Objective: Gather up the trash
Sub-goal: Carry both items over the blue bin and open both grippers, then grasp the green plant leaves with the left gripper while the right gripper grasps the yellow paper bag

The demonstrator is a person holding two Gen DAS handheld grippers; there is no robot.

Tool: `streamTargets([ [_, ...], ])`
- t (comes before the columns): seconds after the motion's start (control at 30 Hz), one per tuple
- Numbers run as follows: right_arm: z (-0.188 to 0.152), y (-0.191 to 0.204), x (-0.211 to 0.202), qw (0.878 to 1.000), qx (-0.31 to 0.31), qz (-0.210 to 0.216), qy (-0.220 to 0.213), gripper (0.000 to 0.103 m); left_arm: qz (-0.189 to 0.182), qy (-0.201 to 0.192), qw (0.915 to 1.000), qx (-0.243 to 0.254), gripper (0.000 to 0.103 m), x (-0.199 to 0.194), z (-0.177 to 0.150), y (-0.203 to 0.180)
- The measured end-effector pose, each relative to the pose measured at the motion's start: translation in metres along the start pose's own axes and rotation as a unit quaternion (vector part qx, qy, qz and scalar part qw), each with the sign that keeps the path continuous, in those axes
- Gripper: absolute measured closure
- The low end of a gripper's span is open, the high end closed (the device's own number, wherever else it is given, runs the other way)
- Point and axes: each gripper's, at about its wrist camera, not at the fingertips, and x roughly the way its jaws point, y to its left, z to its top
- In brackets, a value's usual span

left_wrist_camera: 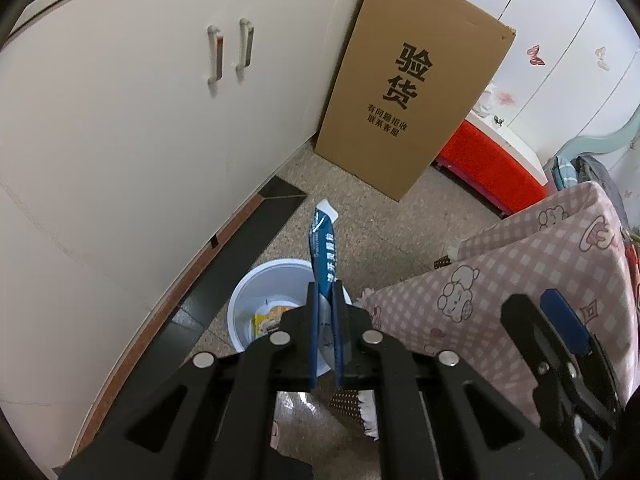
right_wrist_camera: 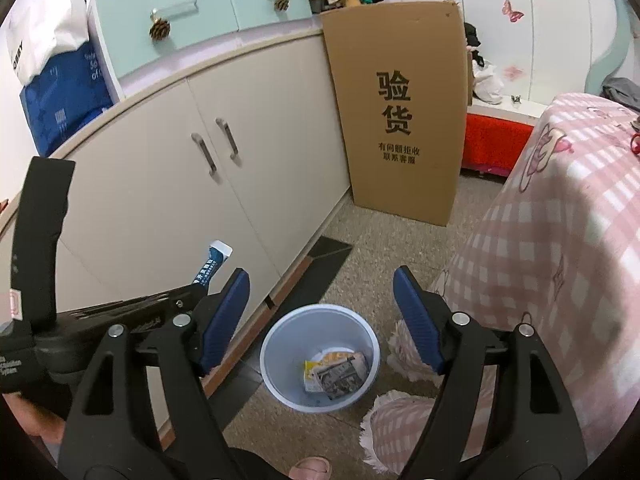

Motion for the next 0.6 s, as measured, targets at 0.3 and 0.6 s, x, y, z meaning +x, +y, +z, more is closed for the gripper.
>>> streamTargets([
  [0.3,0.004,-0.001,-0.008,1.000,0.003,0.000,-0.006,0.029,0.018,-0.010,0.9990,-0.039,0.038,-0.007,0.005,0.012],
  [0.6,0.019,0.006,-0.051,0.999,0.006,0.025,-0.033,0.029,0.019,-0.048,0.9982,-0.031,0.037,-0.057,-0.010,0.003],
])
